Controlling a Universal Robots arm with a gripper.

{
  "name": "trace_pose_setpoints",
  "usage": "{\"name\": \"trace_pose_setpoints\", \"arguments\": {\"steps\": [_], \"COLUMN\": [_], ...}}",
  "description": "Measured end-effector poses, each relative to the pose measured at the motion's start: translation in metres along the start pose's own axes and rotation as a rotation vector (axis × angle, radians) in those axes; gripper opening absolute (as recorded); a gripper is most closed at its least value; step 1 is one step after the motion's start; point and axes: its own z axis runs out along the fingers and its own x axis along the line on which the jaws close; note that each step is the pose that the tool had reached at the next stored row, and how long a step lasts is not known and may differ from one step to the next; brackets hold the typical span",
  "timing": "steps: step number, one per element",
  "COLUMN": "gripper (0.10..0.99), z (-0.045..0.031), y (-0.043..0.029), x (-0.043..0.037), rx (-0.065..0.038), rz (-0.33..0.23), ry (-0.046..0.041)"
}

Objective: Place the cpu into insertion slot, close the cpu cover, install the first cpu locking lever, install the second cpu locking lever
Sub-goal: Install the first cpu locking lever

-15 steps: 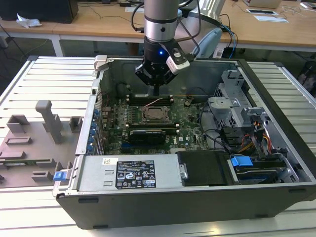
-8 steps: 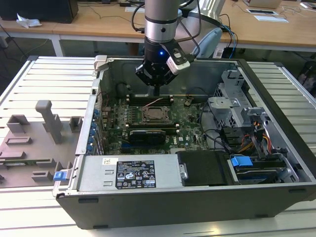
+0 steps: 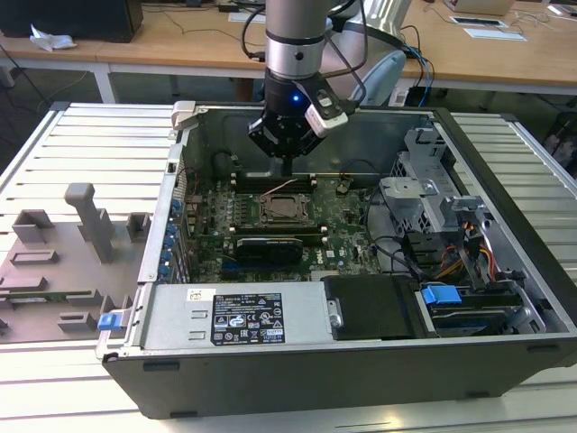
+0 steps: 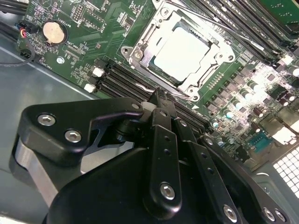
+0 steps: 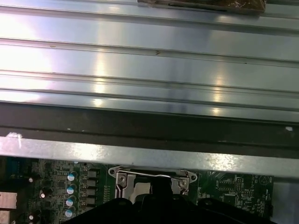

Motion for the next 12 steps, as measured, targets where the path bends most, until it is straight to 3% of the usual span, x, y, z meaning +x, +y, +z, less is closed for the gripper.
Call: {"name": "trace_pose_setpoints", "arguments": {"steps": [7, 12], "gripper": [0.106, 0.106], "z": [0.0066, 0.0152], "y": [0.0001, 0.0014], "x": [0.0006, 0.0115], "rx": [0.0, 0.0], "rz": [0.0, 0.0], "ry": [0.0003, 0.0004]}}
